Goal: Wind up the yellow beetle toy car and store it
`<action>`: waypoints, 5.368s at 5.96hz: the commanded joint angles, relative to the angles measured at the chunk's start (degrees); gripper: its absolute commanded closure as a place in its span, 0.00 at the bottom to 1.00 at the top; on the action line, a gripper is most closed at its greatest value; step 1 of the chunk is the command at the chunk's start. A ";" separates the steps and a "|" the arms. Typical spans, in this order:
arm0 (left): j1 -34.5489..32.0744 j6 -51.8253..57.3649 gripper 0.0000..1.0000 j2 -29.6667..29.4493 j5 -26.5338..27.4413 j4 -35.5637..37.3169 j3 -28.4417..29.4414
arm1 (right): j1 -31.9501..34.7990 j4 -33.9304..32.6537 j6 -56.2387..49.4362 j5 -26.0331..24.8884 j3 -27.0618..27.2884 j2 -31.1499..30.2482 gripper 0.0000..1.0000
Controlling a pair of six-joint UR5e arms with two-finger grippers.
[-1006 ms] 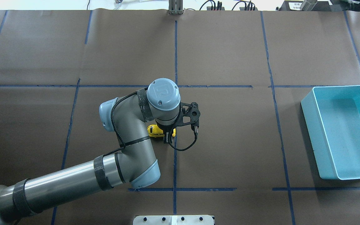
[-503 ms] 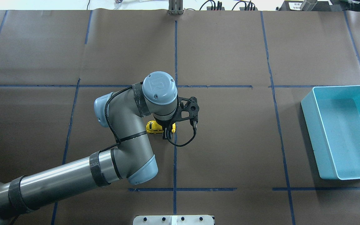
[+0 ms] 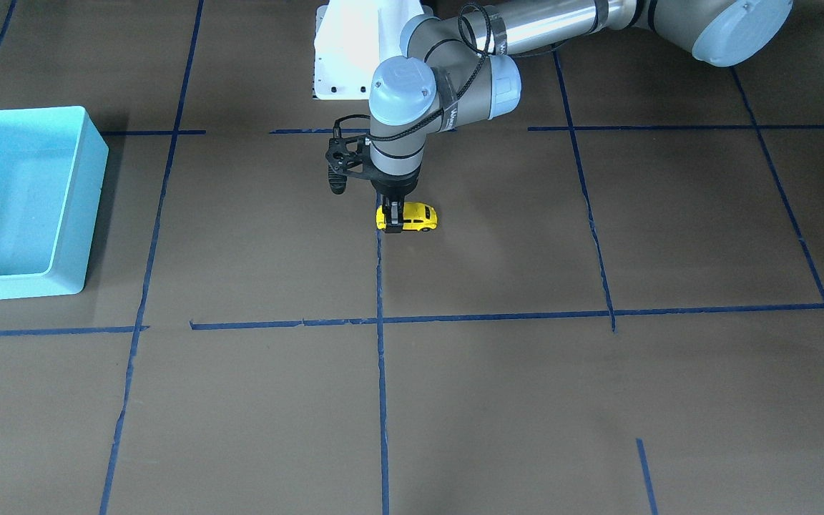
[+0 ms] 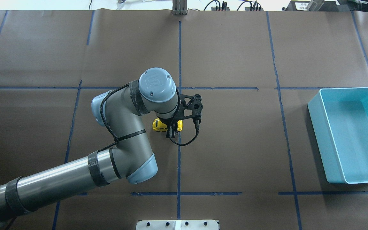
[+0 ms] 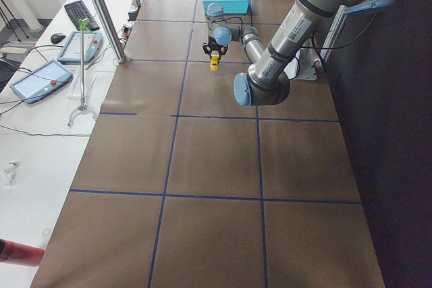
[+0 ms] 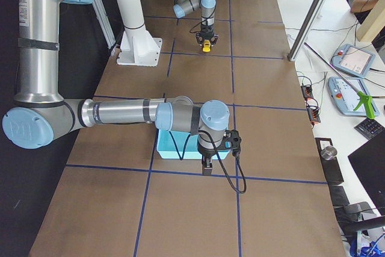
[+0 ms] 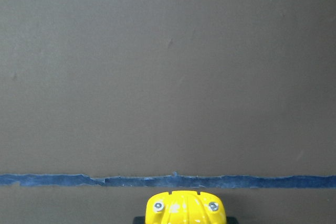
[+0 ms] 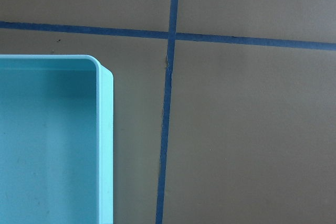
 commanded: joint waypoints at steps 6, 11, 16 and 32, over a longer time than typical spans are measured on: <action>-1.03 -0.18 1.00 6.25 -3.30 -13.60 -0.15 | 0.00 0.00 0.00 0.00 0.01 0.08 0.00; -6.57 0.26 0.98 22.92 -8.95 -27.54 -6.73 | 0.00 0.09 0.00 0.00 0.01 0.26 0.00; -16.84 -0.53 0.00 35.69 -18.78 -38.21 -7.09 | 0.00 0.09 0.18 -0.17 0.01 0.35 0.00; -59.27 -3.08 0.00 48.86 -23.37 15.58 -18.97 | 0.00 0.35 -0.18 2.18 1.93 0.35 0.00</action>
